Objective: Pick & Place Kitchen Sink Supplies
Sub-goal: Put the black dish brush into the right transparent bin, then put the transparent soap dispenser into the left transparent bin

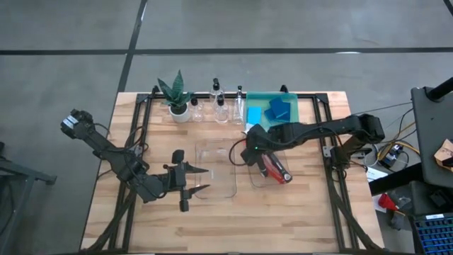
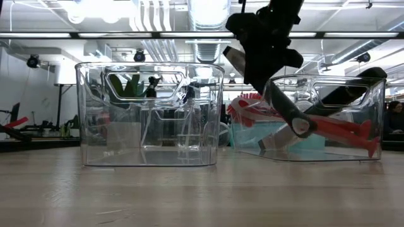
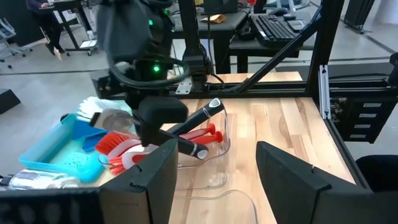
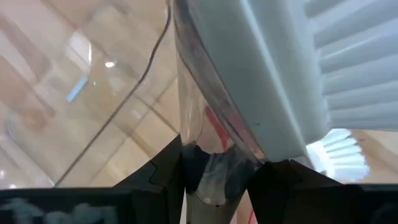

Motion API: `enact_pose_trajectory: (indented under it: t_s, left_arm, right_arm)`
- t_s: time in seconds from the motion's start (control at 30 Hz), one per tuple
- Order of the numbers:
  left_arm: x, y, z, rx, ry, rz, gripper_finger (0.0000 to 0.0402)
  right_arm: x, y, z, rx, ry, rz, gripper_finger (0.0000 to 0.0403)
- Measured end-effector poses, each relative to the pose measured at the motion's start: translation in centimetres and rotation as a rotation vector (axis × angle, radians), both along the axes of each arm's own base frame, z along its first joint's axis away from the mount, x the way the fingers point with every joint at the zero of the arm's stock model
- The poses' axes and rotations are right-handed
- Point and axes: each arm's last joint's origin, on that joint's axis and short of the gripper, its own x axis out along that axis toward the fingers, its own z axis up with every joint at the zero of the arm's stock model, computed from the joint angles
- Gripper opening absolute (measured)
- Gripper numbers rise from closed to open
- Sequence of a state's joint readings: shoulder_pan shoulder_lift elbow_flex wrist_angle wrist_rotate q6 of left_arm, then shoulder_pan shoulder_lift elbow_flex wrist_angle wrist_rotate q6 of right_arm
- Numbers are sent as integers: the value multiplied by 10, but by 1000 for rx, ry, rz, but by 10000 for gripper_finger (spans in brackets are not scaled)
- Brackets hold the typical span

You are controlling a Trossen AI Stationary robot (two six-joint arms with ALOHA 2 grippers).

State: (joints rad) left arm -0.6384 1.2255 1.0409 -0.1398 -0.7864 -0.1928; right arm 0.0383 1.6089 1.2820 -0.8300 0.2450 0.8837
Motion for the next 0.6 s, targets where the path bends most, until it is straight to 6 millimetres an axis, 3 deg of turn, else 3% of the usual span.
enact_pose_trajectory:
  t_s: [0.23,0.6]
  left_arm:
    - [0,0,-1,-10,7,4,211]
    - [0,4,-1,-38,-17,97,211]
  right_arm:
    - [2,8,-16,5,55,28,175]
    - [-3,25,8,-16,-17,132,270]
